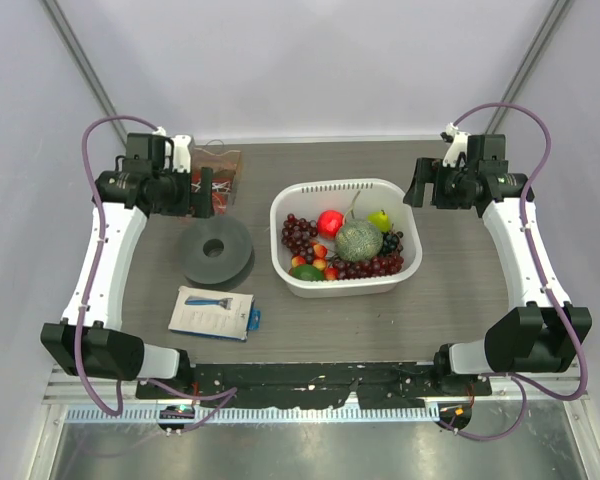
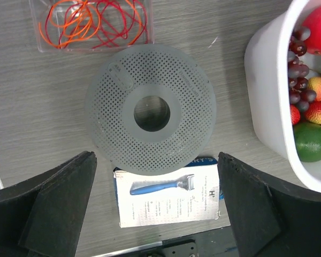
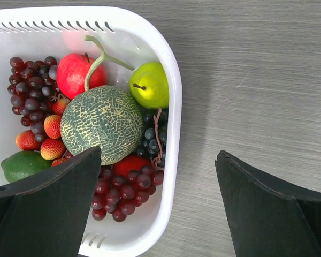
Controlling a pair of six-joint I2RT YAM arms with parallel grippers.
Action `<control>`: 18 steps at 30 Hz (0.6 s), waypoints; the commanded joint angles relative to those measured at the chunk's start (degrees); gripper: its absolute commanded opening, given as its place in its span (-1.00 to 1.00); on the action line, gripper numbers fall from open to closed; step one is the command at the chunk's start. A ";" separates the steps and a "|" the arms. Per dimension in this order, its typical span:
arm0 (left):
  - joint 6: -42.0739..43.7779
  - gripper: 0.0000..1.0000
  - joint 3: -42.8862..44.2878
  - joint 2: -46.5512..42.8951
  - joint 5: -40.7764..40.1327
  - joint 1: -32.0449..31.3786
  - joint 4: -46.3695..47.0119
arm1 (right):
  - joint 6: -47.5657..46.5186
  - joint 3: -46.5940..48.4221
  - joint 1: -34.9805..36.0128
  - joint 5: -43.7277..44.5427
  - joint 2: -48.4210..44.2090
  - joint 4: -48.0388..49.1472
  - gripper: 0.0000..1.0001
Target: Wrap the cables
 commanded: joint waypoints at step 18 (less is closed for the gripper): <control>26.21 -1.00 -3.91 10.62 -1.25 -1.29 -1.14 | -1.17 2.83 0.00 -1.86 -0.85 0.23 0.86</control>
